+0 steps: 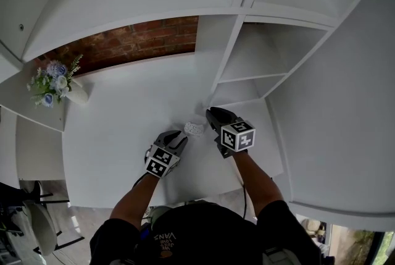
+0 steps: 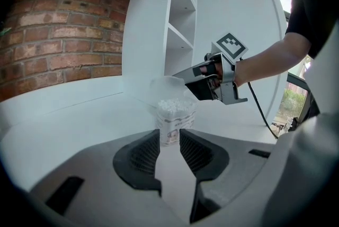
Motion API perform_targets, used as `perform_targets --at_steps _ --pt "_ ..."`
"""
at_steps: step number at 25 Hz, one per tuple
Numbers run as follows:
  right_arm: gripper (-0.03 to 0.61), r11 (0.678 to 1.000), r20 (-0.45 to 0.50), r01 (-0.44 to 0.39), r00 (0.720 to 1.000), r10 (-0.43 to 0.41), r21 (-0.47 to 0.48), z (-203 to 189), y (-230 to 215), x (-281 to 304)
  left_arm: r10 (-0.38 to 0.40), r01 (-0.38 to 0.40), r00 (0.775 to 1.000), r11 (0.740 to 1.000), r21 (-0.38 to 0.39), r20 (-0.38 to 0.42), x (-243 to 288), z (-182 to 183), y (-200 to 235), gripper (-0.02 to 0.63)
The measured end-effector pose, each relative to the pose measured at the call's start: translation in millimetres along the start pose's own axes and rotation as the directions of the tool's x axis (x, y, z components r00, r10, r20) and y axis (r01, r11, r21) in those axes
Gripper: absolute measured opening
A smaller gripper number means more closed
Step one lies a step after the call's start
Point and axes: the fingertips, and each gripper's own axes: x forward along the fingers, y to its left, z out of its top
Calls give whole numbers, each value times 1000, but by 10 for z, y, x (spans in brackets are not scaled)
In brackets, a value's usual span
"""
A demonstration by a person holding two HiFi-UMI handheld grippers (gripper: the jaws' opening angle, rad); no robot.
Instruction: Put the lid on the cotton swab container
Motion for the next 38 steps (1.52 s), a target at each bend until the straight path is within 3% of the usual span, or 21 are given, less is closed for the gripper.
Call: perform_targets --at_steps 20,32,38 --pt "54 983 -40 -114 993 109 -143 27 428 -174 -13 13 1000 1000 -8 2 68 37 -10 97" --pt "41 964 -44 -71 997 62 -257 -70 722 -199 -4 4 1000 1000 -10 1 64 35 -20 97" --pt "20 963 -22 -53 999 49 -264 -96 792 -210 0 0 1000 1000 -14 6 -14 41 -19 97"
